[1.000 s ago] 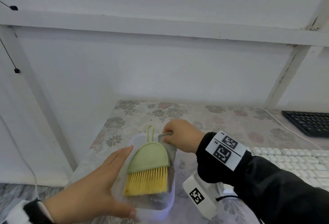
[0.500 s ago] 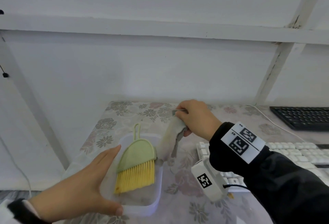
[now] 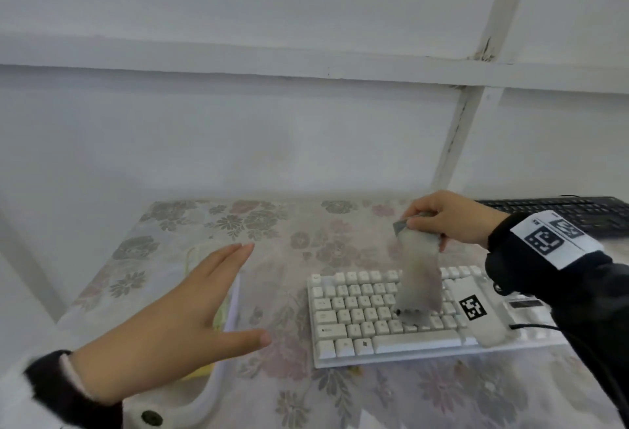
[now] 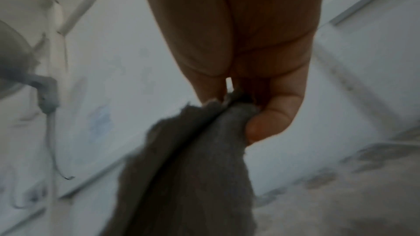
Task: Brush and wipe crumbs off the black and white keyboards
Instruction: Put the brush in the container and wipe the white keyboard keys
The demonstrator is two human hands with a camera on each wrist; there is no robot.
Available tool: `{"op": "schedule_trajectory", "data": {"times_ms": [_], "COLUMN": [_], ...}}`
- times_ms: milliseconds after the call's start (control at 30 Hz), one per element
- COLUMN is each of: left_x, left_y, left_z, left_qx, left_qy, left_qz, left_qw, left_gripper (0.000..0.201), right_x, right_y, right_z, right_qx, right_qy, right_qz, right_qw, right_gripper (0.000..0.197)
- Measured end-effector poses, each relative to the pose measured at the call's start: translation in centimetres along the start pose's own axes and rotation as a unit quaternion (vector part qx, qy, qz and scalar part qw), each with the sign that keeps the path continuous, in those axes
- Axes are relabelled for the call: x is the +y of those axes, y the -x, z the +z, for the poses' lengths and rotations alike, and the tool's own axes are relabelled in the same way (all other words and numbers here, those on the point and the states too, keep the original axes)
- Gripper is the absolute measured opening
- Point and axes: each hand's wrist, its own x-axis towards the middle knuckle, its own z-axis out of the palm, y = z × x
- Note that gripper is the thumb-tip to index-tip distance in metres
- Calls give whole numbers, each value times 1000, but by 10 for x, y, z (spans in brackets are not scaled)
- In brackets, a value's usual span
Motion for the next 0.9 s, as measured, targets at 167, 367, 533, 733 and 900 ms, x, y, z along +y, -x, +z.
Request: {"op": "schedule_trajectory", "data": {"times_ms": [167,367,533,733,900], "left_x": [38,60,60,60,66], "left_y": [-36,-70,-85,-90,-89], "left_z": [23,52,71,80,84], "left_qx": [-19,-55,-84,-101,-78], "left_qy": [-10,-10,-23,-20,-29], "left_qz": [8,-8,-24,-51,-51], "left_qw": [1000,998,996,993,995], "left_gripper": [102,103,108,133,123], "right_x": [29,42,48,44,48], "right_y": [-2,3,15,31,38], "right_z": [-1,19,23,29,38], "right_qx": [-59,-41,13,45,62], "right_qy": [28,52,45,-44,-55], "right_qz": [16,22,43,35,28], "right_qw": [998,998,998,997,996], "right_gripper": [11,17,48,40,25]}}
